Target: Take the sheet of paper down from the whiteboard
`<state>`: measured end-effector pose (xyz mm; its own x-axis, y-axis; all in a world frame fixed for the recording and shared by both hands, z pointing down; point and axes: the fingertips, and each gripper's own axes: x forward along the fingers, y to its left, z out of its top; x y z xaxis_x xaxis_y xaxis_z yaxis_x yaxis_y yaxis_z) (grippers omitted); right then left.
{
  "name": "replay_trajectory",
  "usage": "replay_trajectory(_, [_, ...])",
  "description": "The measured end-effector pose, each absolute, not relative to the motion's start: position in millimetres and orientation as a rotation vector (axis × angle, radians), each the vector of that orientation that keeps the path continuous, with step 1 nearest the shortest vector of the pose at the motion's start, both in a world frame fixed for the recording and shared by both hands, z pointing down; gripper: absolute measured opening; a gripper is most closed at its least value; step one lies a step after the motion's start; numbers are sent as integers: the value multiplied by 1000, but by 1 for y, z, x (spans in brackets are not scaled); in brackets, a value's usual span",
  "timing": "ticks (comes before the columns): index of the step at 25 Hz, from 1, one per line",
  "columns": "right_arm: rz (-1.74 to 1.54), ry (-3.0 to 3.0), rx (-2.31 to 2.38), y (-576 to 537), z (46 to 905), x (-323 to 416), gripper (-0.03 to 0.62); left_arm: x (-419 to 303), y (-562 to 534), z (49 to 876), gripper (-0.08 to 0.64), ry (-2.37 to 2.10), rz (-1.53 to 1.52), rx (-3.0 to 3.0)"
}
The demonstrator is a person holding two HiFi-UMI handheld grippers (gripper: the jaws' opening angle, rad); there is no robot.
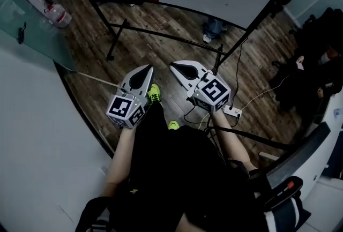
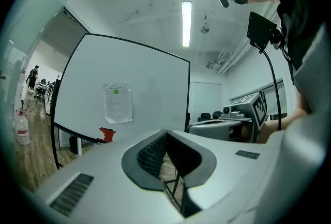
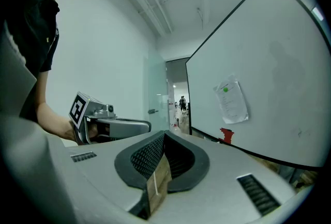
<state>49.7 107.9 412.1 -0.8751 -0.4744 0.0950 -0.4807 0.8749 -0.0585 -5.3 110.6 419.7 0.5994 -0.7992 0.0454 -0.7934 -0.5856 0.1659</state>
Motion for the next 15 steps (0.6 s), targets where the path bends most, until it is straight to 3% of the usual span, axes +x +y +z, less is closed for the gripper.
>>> replay_trajectory(15, [107,-2927,834,12,414,28,-3,-19,13,426,28,-1262,-82,2682])
